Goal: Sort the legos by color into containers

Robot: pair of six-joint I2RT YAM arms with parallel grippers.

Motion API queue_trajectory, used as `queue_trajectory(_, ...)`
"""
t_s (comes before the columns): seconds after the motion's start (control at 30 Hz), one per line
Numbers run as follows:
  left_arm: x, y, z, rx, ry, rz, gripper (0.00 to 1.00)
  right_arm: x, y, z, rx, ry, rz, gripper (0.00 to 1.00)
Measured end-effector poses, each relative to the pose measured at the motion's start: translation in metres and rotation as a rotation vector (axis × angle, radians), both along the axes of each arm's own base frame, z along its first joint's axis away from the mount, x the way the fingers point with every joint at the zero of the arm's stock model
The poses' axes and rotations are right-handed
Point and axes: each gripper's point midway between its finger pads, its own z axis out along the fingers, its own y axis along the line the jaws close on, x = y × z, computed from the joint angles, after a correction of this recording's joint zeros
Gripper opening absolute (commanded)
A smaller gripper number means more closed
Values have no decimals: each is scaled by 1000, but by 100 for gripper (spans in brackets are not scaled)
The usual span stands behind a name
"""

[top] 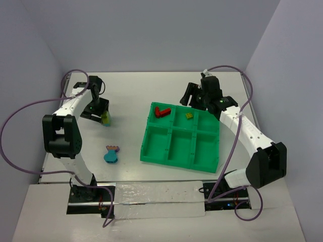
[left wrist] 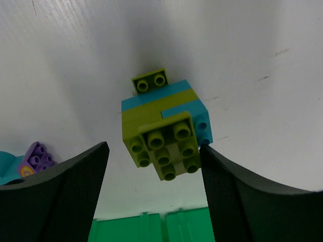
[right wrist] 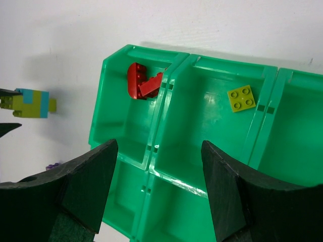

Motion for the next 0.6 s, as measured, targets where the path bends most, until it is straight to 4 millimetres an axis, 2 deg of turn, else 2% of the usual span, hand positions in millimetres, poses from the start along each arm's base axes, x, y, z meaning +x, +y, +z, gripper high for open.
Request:
queue_trajectory(0.3,0,0,0,-5,3,12,78,-2,0,-1,-4,3,6,75)
queue_trajectory(0.47,-1,2,2,7,7,4,85,-3,1,-1,2,5,14,75)
queue_trajectory(0.6,3,8,12,38,-10,-2,86,-4,3,-1,6,6,20,75)
